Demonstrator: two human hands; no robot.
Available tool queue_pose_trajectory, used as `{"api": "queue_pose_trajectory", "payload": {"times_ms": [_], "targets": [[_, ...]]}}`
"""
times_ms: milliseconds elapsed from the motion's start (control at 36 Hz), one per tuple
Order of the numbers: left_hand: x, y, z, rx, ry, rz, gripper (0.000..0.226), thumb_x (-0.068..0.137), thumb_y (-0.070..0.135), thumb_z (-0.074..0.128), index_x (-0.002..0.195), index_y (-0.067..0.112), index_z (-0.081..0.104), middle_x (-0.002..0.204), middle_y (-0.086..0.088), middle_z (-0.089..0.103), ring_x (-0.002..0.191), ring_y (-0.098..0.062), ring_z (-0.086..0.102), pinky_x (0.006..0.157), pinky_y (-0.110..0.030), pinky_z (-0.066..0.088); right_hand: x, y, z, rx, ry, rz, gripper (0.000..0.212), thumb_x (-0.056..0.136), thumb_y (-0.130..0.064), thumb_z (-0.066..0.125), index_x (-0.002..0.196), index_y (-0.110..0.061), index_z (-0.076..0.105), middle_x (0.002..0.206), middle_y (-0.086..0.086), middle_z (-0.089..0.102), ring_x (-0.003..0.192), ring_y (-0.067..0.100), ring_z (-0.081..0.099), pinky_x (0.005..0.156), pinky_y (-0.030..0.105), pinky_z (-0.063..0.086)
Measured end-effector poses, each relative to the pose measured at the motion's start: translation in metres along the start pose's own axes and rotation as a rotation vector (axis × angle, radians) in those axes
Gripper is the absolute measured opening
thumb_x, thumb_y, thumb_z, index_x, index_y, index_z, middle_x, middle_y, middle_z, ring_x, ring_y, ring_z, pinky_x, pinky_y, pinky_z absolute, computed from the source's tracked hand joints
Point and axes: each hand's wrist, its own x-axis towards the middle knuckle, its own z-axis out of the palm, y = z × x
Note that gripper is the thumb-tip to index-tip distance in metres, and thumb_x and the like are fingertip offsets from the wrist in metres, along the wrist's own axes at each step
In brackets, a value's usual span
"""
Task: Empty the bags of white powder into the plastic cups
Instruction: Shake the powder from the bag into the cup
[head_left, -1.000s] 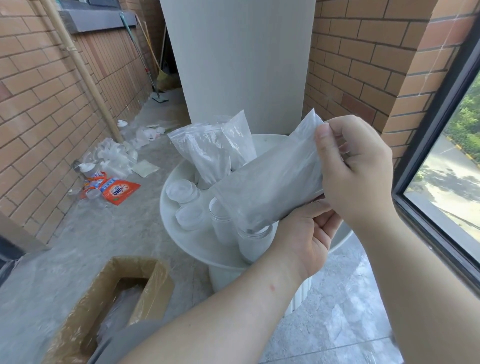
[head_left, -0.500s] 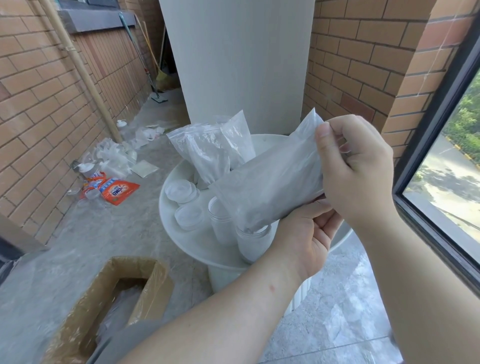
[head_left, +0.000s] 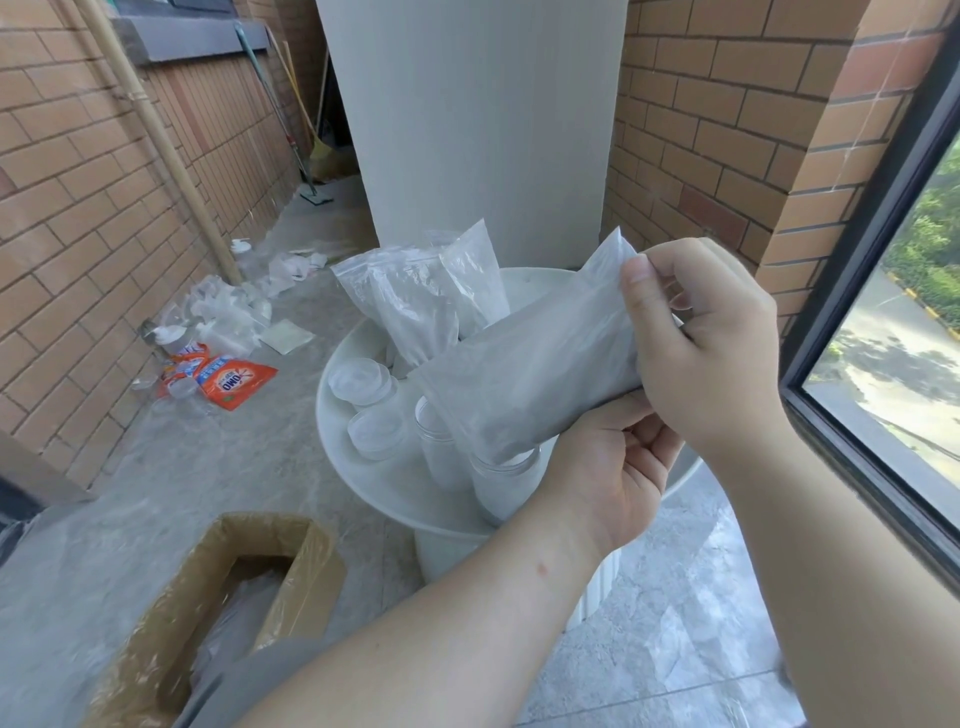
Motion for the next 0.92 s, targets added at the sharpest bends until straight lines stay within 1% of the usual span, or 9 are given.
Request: {"api": "queue_pose_trajectory", "payload": {"times_ms": [83, 194, 306, 389, 528, 611, 722, 806, 917], "targets": [[0.001, -0.001, -0.001, -0.008, -0.012, -0.002, 0.046, 0.093, -0.010, 0.051, 0.057, 0.009, 0.072, 0.061, 0.000, 0.070, 0.054, -0.006, 0.068, 0.053, -0.016, 0.054, 0.000, 0.001, -0.001, 0.004, -0.008, -0.003, 0.024, 0.103, -0.022, 0.054, 0.086, -0.009, 0.063, 0.081, -0.005, 0.055, 0.081, 0.013, 0.050, 0.074, 0.023, 0.039], [0.003, -0.001, -0.003, -0.016, -0.024, -0.003, 0.042, 0.093, -0.009, 0.052, 0.063, 0.008, 0.075, 0.070, -0.002, 0.074, 0.064, -0.009, 0.072, 0.061, -0.020, 0.057, 0.000, 0.003, -0.002, 0.000, -0.020, -0.001, 0.023, 0.102, -0.022, 0.055, 0.086, -0.009, 0.064, 0.081, -0.004, 0.056, 0.081, 0.014, 0.052, 0.074, 0.027, 0.040], [0.004, -0.002, -0.004, -0.038, -0.042, 0.006, 0.036, 0.091, -0.010, 0.054, 0.070, 0.007, 0.077, 0.079, -0.005, 0.076, 0.072, -0.012, 0.074, 0.069, -0.023, 0.060, 0.001, 0.004, -0.003, 0.010, -0.028, 0.012, 0.024, 0.101, -0.023, 0.057, 0.086, -0.008, 0.066, 0.082, -0.005, 0.057, 0.082, 0.011, 0.051, 0.075, 0.022, 0.040], [0.005, -0.002, -0.004, -0.044, -0.050, 0.008, 0.036, 0.091, -0.010, 0.054, 0.070, 0.008, 0.078, 0.081, -0.005, 0.076, 0.074, -0.012, 0.074, 0.072, -0.024, 0.060, 0.001, 0.005, -0.005, 0.017, -0.035, 0.014, 0.024, 0.101, -0.023, 0.058, 0.085, -0.007, 0.067, 0.081, -0.005, 0.056, 0.082, 0.009, 0.051, 0.076, 0.020, 0.039], [0.005, -0.003, -0.003, -0.043, -0.054, 0.000, 0.035, 0.090, -0.010, 0.055, 0.070, 0.007, 0.077, 0.079, -0.005, 0.076, 0.072, -0.012, 0.074, 0.069, -0.023, 0.060, 0.001, 0.006, -0.006, 0.013, -0.041, 0.008, 0.024, 0.101, -0.023, 0.058, 0.085, -0.008, 0.068, 0.081, -0.005, 0.057, 0.082, 0.010, 0.051, 0.076, 0.021, 0.039], [0.006, -0.003, -0.003, -0.036, -0.058, -0.005, 0.031, 0.090, -0.010, 0.056, 0.073, 0.007, 0.077, 0.080, -0.005, 0.076, 0.072, -0.011, 0.074, 0.067, -0.022, 0.059, 0.000, 0.006, -0.007, 0.025, -0.051, 0.021, 0.022, 0.100, -0.021, 0.059, 0.085, -0.007, 0.068, 0.082, -0.003, 0.059, 0.083, 0.013, 0.054, 0.076, 0.024, 0.041], [0.008, -0.003, -0.004, -0.039, -0.076, -0.011, 0.030, 0.089, -0.009, 0.058, 0.077, 0.009, 0.078, 0.084, -0.004, 0.077, 0.076, -0.010, 0.074, 0.070, -0.022, 0.059, 0.000, 0.007, -0.008, 0.043, -0.075, 0.044, 0.017, 0.096, -0.017, 0.061, 0.084, -0.007, 0.068, 0.083, -0.003, 0.059, 0.085, 0.017, 0.055, 0.077, 0.027, 0.042], [0.009, -0.003, -0.006, -0.045, -0.087, -0.013, 0.027, 0.089, -0.008, 0.059, 0.083, 0.009, 0.078, 0.089, -0.005, 0.077, 0.081, -0.011, 0.074, 0.074, -0.023, 0.059, -0.001, 0.009, -0.010, 0.048, -0.098, 0.058, 0.016, 0.092, -0.016, 0.060, 0.082, -0.007, 0.068, 0.083, -0.003, 0.059, 0.085, 0.019, 0.056, 0.078, 0.028, 0.041], [0.011, -0.003, -0.007, -0.054, -0.097, -0.018, 0.025, 0.090, -0.008, 0.058, 0.086, 0.007, 0.078, 0.093, -0.007, 0.077, 0.085, -0.013, 0.074, 0.078, -0.024, 0.059, -0.002, 0.012, -0.013, 0.052, -0.107, 0.068, 0.016, 0.090, -0.015, 0.059, 0.079, -0.008, 0.067, 0.082, -0.006, 0.058, 0.084, 0.019, 0.055, 0.077, 0.027, 0.040]]}}
